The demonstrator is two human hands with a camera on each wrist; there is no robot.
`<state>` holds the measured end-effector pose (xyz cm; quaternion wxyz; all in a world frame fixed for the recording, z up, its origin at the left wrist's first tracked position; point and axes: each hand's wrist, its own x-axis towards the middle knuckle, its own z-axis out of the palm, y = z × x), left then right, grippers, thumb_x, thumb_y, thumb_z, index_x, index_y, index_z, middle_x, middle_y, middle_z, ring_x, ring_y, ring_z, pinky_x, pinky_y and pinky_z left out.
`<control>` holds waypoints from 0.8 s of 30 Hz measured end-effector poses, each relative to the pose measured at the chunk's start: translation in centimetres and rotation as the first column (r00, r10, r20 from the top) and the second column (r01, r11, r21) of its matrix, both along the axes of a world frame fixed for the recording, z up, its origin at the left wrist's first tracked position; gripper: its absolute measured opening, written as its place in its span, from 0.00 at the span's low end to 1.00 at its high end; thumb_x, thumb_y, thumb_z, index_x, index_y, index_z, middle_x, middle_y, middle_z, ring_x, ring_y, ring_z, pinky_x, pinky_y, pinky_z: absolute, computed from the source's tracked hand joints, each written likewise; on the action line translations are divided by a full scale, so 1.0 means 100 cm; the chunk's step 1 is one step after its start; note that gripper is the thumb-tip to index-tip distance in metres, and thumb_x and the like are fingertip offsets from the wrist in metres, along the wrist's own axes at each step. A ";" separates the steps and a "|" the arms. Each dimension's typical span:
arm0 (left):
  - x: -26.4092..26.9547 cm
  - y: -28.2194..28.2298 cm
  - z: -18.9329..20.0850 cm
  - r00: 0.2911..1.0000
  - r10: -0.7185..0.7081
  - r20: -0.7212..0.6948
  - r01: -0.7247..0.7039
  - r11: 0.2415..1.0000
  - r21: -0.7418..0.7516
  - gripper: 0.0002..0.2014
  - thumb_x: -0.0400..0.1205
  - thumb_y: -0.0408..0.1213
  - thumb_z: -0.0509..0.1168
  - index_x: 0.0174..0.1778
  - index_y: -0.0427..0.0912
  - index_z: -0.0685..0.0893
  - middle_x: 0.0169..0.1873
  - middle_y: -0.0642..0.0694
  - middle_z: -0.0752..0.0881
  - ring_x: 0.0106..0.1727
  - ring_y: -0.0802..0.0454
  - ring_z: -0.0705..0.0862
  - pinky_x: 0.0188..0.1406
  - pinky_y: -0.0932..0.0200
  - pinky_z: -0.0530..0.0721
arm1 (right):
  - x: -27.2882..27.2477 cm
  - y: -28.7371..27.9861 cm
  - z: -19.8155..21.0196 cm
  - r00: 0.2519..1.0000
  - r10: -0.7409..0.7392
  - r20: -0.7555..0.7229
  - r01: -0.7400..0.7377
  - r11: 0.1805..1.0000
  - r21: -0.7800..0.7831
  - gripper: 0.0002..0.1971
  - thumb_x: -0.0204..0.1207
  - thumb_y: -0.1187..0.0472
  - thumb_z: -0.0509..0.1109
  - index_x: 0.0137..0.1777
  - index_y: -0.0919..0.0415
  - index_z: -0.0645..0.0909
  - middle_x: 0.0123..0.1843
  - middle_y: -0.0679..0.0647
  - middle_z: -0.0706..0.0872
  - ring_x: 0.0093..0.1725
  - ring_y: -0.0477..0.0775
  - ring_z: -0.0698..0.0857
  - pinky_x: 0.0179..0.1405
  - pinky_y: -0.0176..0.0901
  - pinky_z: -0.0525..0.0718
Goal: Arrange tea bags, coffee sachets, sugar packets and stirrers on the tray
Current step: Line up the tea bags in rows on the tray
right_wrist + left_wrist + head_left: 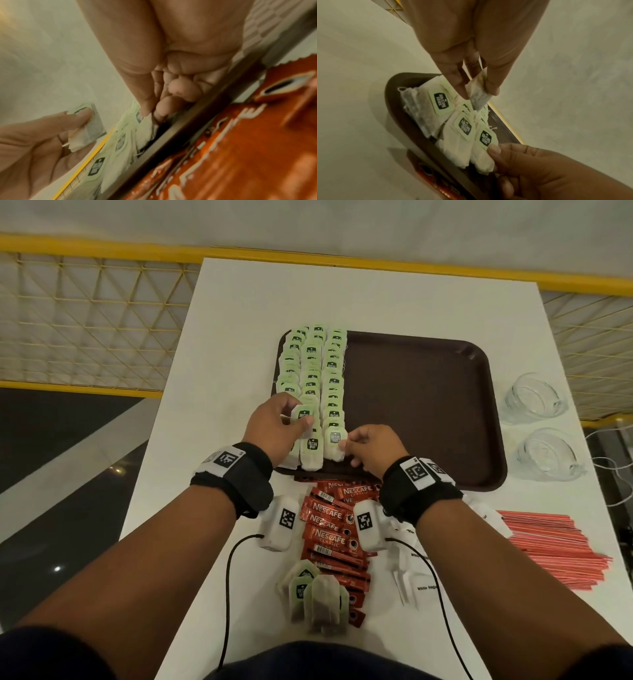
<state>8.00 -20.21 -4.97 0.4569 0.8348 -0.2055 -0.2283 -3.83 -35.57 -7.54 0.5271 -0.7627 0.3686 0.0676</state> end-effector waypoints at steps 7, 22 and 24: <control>0.006 0.011 -0.005 0.998 0.052 -0.028 -0.053 0.998 -0.045 0.16 0.75 0.42 0.77 0.51 0.44 0.79 0.34 0.54 0.77 0.34 0.55 0.76 0.40 0.56 0.82 | 0.015 0.002 -0.009 0.998 -0.041 -0.044 0.033 0.986 -0.166 0.10 0.74 0.55 0.77 0.46 0.62 0.83 0.40 0.57 0.90 0.27 0.47 0.83 0.37 0.45 0.86; -0.017 0.006 -0.012 0.985 -0.046 -0.169 0.028 0.994 -0.108 0.15 0.73 0.37 0.79 0.44 0.44 0.78 0.34 0.49 0.84 0.34 0.60 0.83 0.38 0.62 0.83 | -0.007 0.013 0.023 0.976 0.047 0.211 -0.071 0.992 0.109 0.05 0.76 0.63 0.75 0.49 0.64 0.86 0.39 0.56 0.88 0.29 0.39 0.81 0.27 0.27 0.77; -0.019 0.007 -0.013 0.978 -0.070 -0.195 0.051 0.994 -0.098 0.16 0.72 0.41 0.80 0.45 0.44 0.79 0.40 0.38 0.88 0.41 0.41 0.87 0.46 0.45 0.88 | -0.010 0.012 0.018 0.981 0.030 0.191 -0.055 0.990 0.126 0.03 0.76 0.63 0.76 0.47 0.60 0.86 0.39 0.54 0.89 0.30 0.40 0.82 0.27 0.30 0.78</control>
